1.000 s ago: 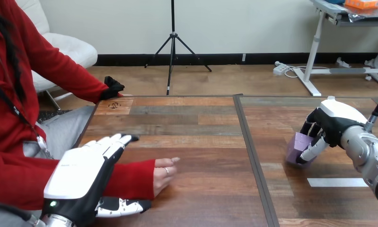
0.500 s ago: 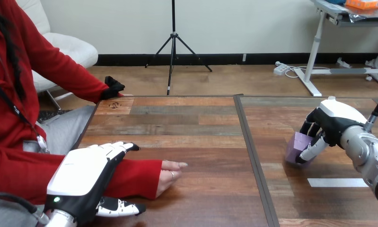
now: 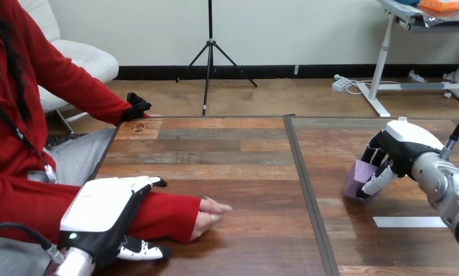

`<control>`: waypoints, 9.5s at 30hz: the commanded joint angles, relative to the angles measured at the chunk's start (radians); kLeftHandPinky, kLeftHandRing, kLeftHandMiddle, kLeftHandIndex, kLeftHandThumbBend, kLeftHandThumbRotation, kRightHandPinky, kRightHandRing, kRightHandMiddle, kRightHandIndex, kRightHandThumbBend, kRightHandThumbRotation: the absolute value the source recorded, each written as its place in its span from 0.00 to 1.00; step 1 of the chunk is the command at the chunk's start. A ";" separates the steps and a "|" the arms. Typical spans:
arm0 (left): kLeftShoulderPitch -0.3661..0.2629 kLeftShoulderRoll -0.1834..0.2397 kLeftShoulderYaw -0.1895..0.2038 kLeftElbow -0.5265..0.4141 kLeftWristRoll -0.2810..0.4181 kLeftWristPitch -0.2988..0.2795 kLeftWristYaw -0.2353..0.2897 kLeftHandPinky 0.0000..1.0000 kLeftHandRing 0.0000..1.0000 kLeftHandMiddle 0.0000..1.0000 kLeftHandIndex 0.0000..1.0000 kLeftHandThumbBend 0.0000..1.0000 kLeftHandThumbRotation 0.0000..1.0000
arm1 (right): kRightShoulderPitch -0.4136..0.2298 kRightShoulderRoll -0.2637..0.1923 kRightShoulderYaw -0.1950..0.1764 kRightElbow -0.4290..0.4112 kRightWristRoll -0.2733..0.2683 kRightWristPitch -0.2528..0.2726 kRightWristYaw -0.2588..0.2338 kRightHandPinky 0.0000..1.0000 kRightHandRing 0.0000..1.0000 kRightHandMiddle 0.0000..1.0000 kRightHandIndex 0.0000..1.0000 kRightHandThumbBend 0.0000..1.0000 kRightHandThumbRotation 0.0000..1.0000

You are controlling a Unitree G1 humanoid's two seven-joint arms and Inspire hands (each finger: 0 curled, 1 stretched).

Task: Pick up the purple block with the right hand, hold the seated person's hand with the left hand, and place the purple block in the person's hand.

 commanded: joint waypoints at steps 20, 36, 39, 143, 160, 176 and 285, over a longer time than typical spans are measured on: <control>-0.170 0.003 -0.100 0.171 0.022 0.061 0.150 0.76 0.76 0.76 0.74 0.93 0.10 | -0.038 0.015 -0.031 -0.055 0.016 -0.009 -0.026 0.46 0.54 0.57 0.51 0.69 0.00; -0.230 -0.022 -0.169 0.273 0.021 0.077 0.245 0.73 0.72 0.72 0.70 0.90 0.06 | -0.033 0.013 -0.034 -0.058 0.016 -0.026 -0.034 0.43 0.52 0.56 0.51 0.69 0.00; -0.239 -0.024 -0.185 0.280 0.027 0.086 0.248 0.73 0.71 0.71 0.69 0.87 0.06 | -0.033 0.013 -0.035 -0.060 0.018 -0.024 -0.030 0.44 0.52 0.56 0.51 0.69 0.00; -0.238 -0.058 -0.206 0.195 -0.175 0.007 0.246 0.36 0.41 0.44 0.41 0.68 0.00 | 0.029 0.080 -0.079 -0.283 0.104 -0.049 -0.006 0.41 0.44 0.48 0.50 0.71 0.00; -0.234 -0.067 -0.155 0.100 -0.214 0.006 0.257 0.32 0.38 0.41 0.40 0.66 0.00 | 0.097 0.093 -0.099 -0.480 0.139 -0.028 0.034 0.40 0.43 0.47 0.50 0.68 0.00; -0.245 -0.072 -0.108 0.012 -0.231 0.007 0.257 0.34 0.39 0.43 0.43 0.65 0.00 | 0.158 0.102 -0.111 -0.654 0.149 0.003 0.058 0.35 0.37 0.44 0.48 0.65 0.00; -0.339 -0.135 -0.063 -0.034 -0.204 0.014 0.194 0.36 0.43 0.49 0.48 0.78 0.01 | 0.334 0.192 -0.134 -1.137 0.228 0.086 0.256 0.32 0.37 0.42 0.47 0.64 0.00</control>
